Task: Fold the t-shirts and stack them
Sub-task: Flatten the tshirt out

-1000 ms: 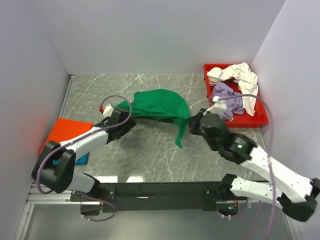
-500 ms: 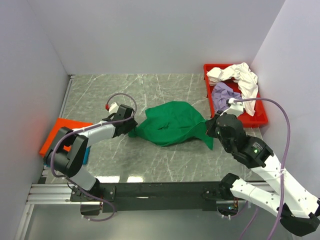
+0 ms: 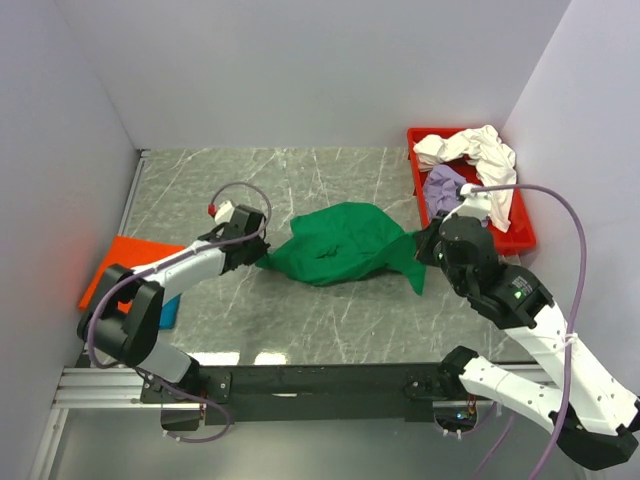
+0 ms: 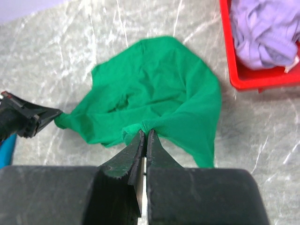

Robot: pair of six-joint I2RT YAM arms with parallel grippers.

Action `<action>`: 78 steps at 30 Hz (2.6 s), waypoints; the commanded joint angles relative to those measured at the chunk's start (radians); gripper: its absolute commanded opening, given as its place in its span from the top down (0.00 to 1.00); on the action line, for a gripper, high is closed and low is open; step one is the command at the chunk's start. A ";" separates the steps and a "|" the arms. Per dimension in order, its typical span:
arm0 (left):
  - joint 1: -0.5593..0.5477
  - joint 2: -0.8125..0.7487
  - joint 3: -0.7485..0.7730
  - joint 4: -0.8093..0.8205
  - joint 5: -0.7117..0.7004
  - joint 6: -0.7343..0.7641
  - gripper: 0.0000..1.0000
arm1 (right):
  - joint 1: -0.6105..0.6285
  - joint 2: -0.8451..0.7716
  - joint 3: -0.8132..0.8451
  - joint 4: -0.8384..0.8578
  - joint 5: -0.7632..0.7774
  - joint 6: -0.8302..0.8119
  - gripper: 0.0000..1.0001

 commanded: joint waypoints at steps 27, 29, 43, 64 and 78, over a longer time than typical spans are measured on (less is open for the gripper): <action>0.246 0.252 0.749 -0.344 0.220 0.267 0.67 | -0.299 -0.046 -0.102 0.181 -0.337 -0.006 1.00; 0.218 0.226 0.693 -0.317 0.199 0.269 0.44 | -0.297 -0.055 -0.191 0.207 -0.335 0.001 1.00; -0.282 -0.145 0.148 -0.247 -0.098 0.169 0.45 | -0.346 0.057 -0.124 0.222 -0.174 -0.055 1.00; -0.633 0.290 0.400 -0.246 -0.237 0.253 0.50 | -0.490 0.285 0.105 0.287 -0.346 -0.082 1.00; -0.650 0.361 0.388 -0.214 -0.220 0.240 0.51 | -0.521 0.305 0.077 0.317 -0.395 -0.075 1.00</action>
